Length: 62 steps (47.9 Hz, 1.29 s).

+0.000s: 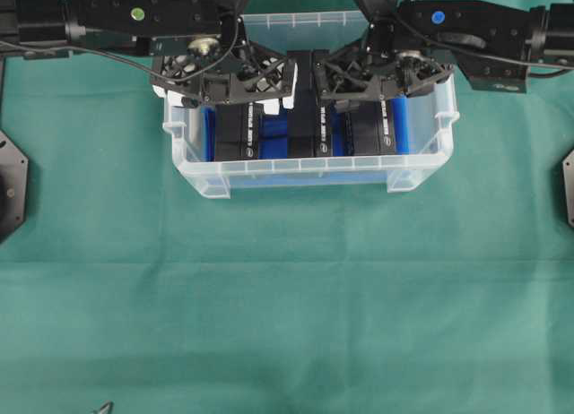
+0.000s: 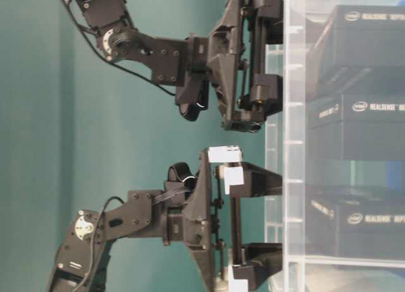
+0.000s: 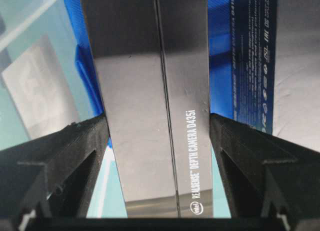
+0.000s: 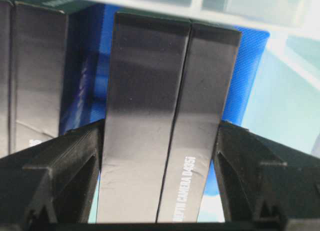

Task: Take the box out of the case with both arms.
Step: 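Close both grippers on the left and right black boxes, then lift both held boxes straight up out of the case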

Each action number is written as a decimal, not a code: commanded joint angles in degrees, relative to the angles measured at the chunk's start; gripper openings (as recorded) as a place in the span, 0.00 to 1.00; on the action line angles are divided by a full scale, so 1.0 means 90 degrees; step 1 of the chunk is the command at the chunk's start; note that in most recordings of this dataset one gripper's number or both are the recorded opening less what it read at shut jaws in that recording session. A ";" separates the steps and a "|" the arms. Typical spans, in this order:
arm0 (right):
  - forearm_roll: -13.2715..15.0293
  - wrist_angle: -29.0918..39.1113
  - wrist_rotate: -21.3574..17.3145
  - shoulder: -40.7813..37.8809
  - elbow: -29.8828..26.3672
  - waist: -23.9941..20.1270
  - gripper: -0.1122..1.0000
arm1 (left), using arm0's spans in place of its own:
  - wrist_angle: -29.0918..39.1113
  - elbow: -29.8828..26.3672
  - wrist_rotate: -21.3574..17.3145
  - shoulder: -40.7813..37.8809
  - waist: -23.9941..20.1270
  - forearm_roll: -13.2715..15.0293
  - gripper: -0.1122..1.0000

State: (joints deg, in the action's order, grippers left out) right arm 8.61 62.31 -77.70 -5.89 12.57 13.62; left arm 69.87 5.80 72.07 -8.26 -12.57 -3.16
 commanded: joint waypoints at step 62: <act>0.0537 0.2666 0.0186 0.0850 -0.2598 -0.0020 0.71 | 0.2393 -0.3145 -0.0117 0.0537 -0.0068 -0.0049 0.68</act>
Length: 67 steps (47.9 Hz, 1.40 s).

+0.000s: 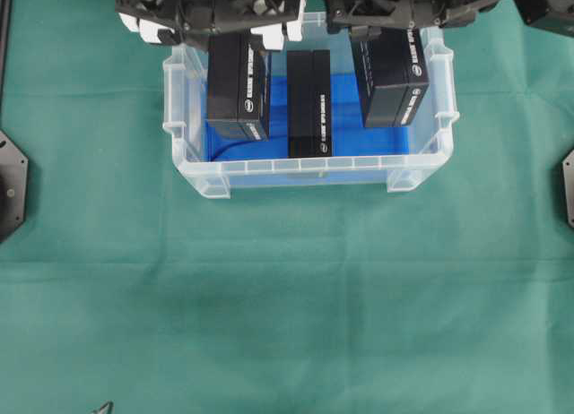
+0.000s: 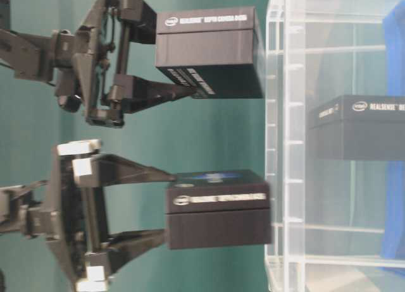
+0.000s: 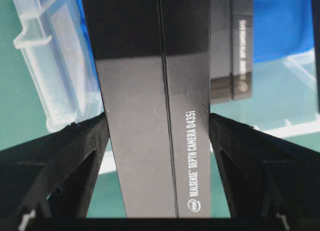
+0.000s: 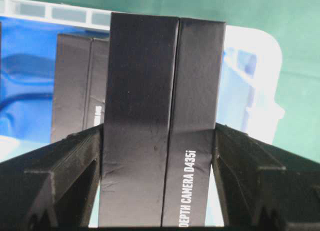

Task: Take the box out of the case with both arms.
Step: 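Lift both held boxes straight up out of the case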

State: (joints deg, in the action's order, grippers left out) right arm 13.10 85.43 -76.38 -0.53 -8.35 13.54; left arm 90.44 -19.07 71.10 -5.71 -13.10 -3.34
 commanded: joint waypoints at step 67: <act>0.0039 0.0508 0.0059 0.0254 -0.0762 -0.0225 0.70 | 0.0703 -0.0859 -0.0039 0.0234 -0.0029 -0.0010 0.68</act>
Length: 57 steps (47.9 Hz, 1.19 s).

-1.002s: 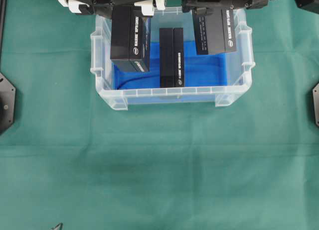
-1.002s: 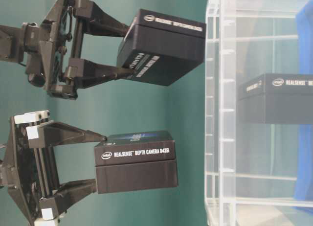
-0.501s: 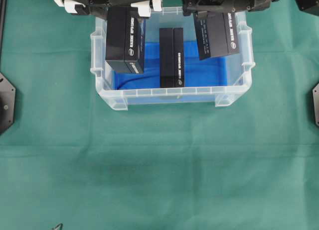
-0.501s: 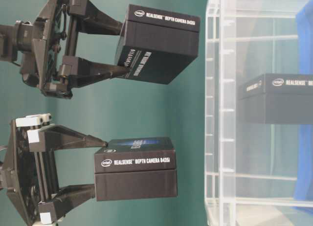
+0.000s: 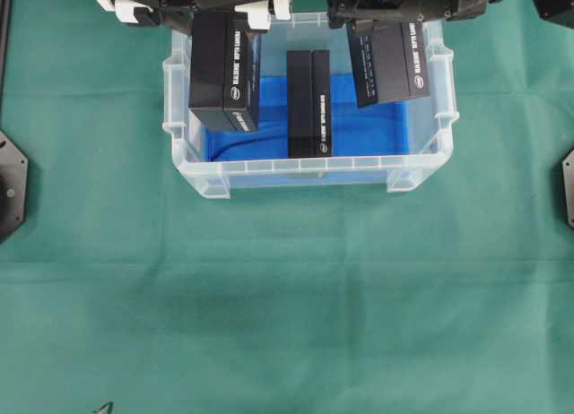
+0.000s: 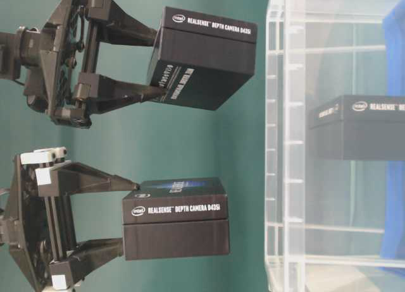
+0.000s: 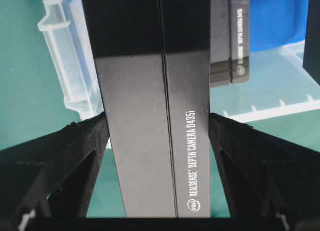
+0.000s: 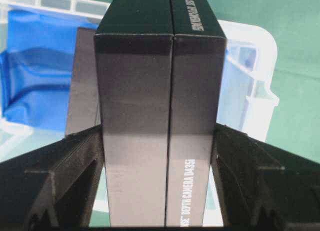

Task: Take the box out of the case with both arms.
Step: 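Lift both held boxes straight up out of the case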

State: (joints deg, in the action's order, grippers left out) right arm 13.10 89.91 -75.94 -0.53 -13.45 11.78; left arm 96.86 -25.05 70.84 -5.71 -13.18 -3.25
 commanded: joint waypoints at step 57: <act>0.0020 0.0010 0.0000 0.0254 -0.0195 -0.0049 0.70 | -0.0010 -0.0186 -0.0098 0.0234 -0.0020 -0.0020 0.68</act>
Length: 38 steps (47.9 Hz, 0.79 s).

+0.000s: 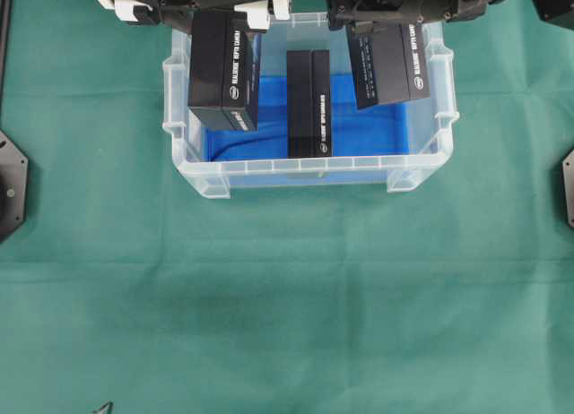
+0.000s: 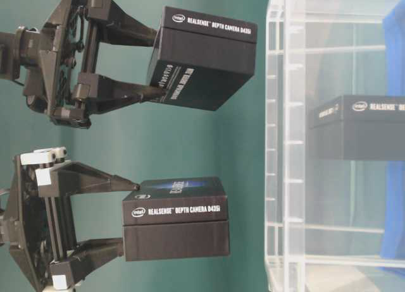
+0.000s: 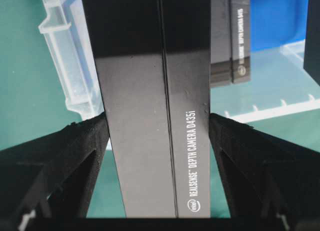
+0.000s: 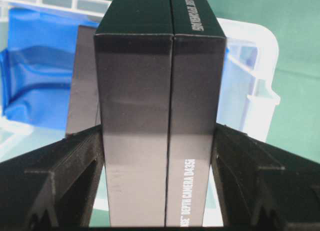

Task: Take the box out of the case with both arms.
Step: 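Lift both held boxes straight up out of the case, then carry both boxes forward over the case rim toward the table front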

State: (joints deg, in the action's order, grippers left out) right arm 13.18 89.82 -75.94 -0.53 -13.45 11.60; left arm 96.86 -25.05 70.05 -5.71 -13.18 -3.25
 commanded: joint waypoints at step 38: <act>0.0020 0.0625 -0.0459 0.0254 -0.0391 -0.1055 0.70 | 0.0078 -0.0244 0.1035 0.0264 0.1182 -0.0078 0.68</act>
State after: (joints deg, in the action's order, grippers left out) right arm 13.10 94.75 -79.89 -0.44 -15.38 3.78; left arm 97.47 -25.84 77.34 -5.71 -4.39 -3.43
